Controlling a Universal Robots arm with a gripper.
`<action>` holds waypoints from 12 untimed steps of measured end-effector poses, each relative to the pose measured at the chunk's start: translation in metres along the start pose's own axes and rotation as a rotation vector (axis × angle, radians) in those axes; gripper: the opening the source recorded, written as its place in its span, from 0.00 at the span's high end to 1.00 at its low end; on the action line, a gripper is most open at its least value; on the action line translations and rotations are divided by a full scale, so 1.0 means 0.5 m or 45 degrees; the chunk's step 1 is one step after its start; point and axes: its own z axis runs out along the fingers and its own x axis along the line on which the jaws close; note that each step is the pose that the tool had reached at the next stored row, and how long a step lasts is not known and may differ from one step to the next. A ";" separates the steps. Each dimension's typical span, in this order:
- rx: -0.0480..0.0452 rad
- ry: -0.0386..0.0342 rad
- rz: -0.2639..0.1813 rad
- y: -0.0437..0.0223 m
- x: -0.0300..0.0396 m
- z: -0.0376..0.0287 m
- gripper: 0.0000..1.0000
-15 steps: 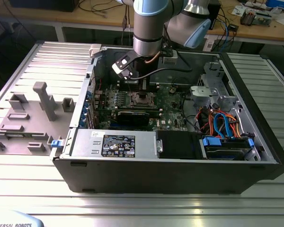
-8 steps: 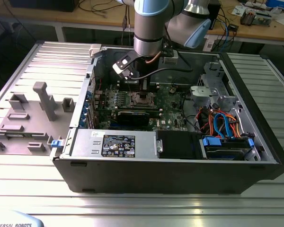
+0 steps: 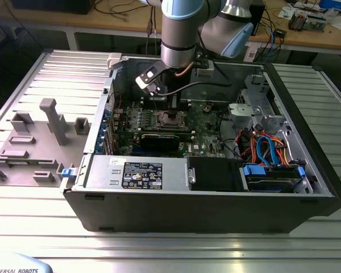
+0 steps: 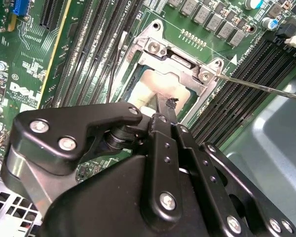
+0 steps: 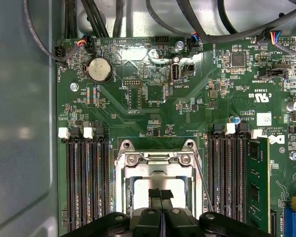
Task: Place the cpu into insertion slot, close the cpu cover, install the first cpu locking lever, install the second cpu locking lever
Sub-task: 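Install the first cpu locking lever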
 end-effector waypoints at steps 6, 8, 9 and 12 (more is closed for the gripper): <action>0.000 0.0015 -0.136 0.000 0.000 0.000 0.89; 0.000 0.0016 -0.141 0.000 0.000 0.000 0.89; 0.000 0.0016 -0.142 0.000 0.000 0.000 0.89; 0.000 0.0018 -0.144 0.000 0.000 0.000 0.89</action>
